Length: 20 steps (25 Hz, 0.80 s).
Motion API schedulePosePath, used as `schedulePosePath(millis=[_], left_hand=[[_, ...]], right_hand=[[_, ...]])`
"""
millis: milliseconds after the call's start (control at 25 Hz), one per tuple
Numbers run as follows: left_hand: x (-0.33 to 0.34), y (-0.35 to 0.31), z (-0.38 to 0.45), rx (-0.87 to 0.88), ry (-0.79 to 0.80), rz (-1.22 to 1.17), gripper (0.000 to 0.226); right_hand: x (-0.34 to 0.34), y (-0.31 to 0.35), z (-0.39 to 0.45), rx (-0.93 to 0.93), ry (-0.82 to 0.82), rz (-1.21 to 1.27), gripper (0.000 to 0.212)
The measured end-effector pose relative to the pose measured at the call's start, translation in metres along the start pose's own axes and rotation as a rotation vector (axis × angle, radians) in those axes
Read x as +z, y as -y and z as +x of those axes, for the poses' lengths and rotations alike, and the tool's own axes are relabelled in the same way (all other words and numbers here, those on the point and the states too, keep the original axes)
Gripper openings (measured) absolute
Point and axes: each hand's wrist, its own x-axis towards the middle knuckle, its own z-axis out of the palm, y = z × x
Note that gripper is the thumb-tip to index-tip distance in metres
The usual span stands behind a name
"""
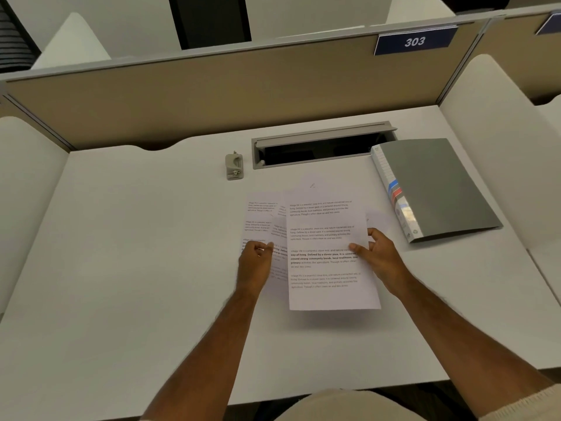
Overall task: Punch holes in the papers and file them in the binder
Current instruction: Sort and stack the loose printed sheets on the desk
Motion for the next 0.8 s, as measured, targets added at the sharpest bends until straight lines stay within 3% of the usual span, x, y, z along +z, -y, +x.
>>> schedulePosePath(millis=[160, 320, 800], left_hand=[[0.007, 0.009, 0.023, 0.087, -0.067, 0.329, 0.049], [0.013, 0.007, 0.033, 0.123, -0.086, 0.494, 0.071], [0.020, 0.004, 0.041, 0.051, -0.062, 0.467, 0.055]], right_hand=[[-0.011, 0.002, 0.002, -0.008, -0.021, -0.012, 0.039], [-0.016, 0.001, 0.006, 0.004, -0.016, -0.027, 0.041], [-0.021, -0.002, 0.013, 0.015, -0.021, -0.030, 0.041]])
